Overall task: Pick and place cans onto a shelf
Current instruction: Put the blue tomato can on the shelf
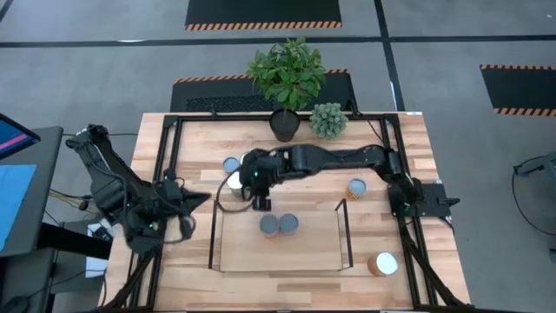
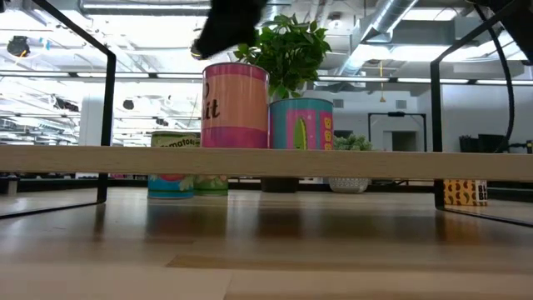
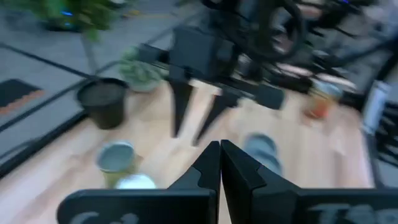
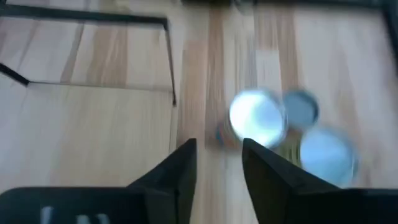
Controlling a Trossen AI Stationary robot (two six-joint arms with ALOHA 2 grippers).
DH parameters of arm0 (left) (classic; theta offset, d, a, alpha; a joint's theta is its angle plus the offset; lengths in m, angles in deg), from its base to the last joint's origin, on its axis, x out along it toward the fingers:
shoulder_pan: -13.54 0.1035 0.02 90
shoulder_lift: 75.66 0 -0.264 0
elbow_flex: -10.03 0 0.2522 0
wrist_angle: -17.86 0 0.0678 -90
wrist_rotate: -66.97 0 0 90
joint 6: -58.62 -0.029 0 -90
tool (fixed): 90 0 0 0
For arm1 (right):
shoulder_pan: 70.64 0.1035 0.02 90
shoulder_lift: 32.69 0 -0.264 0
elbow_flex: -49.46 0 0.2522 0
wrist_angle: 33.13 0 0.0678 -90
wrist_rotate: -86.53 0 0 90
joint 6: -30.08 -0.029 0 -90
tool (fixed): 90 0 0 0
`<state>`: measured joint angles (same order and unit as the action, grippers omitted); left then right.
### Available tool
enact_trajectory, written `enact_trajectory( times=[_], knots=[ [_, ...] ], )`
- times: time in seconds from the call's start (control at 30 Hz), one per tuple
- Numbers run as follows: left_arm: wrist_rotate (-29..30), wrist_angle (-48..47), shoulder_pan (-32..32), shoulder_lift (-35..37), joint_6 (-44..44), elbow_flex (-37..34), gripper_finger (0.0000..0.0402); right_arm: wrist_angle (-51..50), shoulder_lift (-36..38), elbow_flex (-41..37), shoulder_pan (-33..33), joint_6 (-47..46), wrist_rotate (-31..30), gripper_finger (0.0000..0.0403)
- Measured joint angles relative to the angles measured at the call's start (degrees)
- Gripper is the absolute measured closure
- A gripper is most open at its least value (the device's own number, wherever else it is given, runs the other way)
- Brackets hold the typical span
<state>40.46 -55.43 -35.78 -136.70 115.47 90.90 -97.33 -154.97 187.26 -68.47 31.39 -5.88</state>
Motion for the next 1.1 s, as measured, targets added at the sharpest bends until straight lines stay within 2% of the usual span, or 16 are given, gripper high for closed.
enact_trajectory(
  times=[0.1,0.17,0.27,0.4,0.53,0.63,0.7,0.77,0.9,1.1],
  knots=[
    [-0.35,0.02,5.56,0.02,-0.5,0.0,0.0401,-4.61,3.48,-0.02,-0.47,-2.83,0.81,0.0233],
    [-3.52,0.07,10.26,0.02,-0.81,0.0,0.0401,-9.94,7.02,0.03,-0.23,-3.61,0.83,0.0231],
    [-14.43,0.3,18.21,-0.02,-5.65,0.0,0.04,-17.0,11.42,0.07,0.34,-5.29,-0.38,0.0234],
    [-26.17,4.75,28.61,-0.1,-20.45,-0.02,0.0379,-27.74,16.98,0.0,0.9,-7.29,-9.84,0.0246],
    [-36.96,13.04,37.79,-0.09,-34.76,-0.02,0.034,-37.13,22.0,0.05,0.95,-12.43,-19.37,0.0257],
    [-46.25,16.09,44.2,-0.91,-38.77,0.06,0.0306,-39.51,25.15,-0.59,0.8,-16.47,-23.63,0.0263],
    [-51.21,15.4,47.78,-2.02,-38.97,0.0,0.0283,-39.48,28.57,-2.68,0.76,-17.66,-24.13,0.0264],
    [-54.34,15.47,50.47,-3.87,-39.29,0.09,0.0262,-39.75,31.2,-4.94,0.73,-19.19,-26.05,0.0264],
    [-56.9,15.61,52.8,-8.51,-43.17,0.01,0.0232,-38.68,38.17,-13.59,-0.17,-24.09,-29.63,0.0264],
    [-61.32,12.58,53.29,-14.24,-47.19,0.0,0.0217,-34.15,48.64,-30.22,-2.93,-31.64,-29.17,0.0266]
  ],
)
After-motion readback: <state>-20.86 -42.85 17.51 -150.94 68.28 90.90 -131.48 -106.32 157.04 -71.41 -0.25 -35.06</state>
